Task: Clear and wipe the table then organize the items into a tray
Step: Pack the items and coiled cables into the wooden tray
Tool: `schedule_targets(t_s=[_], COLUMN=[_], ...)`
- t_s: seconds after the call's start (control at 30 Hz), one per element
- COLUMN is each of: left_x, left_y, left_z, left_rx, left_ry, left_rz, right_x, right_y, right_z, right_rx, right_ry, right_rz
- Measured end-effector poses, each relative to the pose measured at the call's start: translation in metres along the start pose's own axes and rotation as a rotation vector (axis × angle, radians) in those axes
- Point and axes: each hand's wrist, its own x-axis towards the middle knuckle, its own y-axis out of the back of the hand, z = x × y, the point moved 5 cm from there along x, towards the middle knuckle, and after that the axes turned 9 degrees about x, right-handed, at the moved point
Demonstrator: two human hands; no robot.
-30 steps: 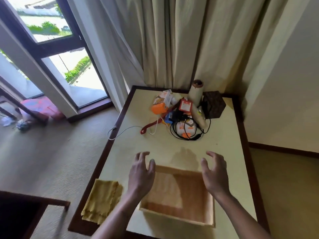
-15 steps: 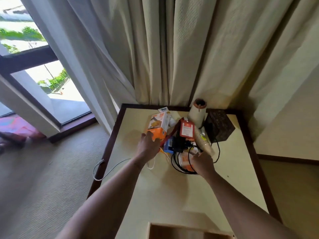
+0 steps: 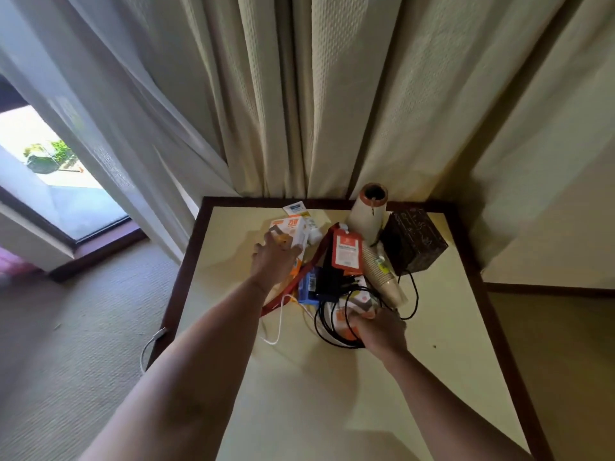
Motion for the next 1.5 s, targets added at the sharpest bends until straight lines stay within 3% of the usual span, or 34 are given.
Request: schedule_targets(t_s=[0.23, 0.37, 0.57, 0.8, 0.93, 1.03, 1.13, 1.2, 1.4, 1.5], left_x=[-0.032, -0.061, -0.126, -0.222, -0.291, -0.366, -0.421, -0.440, -0.446, -0.436], left_y=[0.006, 0.017, 0.023, 0.022, 0.011, 0.005, -0.011, -0.024, -0.064, -0.079], left_z=[0.001, 0.011, 0.023, 0.011, -0.011, -0.028, -0.049, -0.060, -0.084, -0.087], left_rx=[0.057, 0.051, -0.013, -0.273, -0.540, -0.361, -0.004, 0.107, 0.380, 0.528], left_ry=[-0.017, -0.048, -0.054, -0.161, -0.253, -0.341, -0.349, -0.289, -0.241, -0.210], left_rz=[0.151, 0.237, 0.267, 0.309, 0.209, 0.178, 0.201, 0.204, 0.281, 0.235], right_x=[-0.011, -0.023, -0.045, -0.111, -0.176, -0.227, -0.252, -0.260, -0.254, -0.244], right_y=[0.017, 0.043, 0.084, 0.144, 0.167, 0.165, 0.149, 0.130, 0.080, 0.061], right_z=[-0.014, -0.034, -0.056, -0.074, -0.056, -0.021, 0.024, 0.052, 0.101, 0.114], right_rx=[0.002, 0.001, -0.065, -0.030, 0.114, 0.208, 0.176, 0.114, -0.004, -0.042], right_ry=[-0.027, 0.147, 0.433, 0.639, 0.768, 0.801, 0.753, 0.716, 0.685, 0.608], right_rz=[0.129, 0.267, 0.321, 0.407, 0.339, 0.129, -0.086, -0.223, -0.294, -0.313])
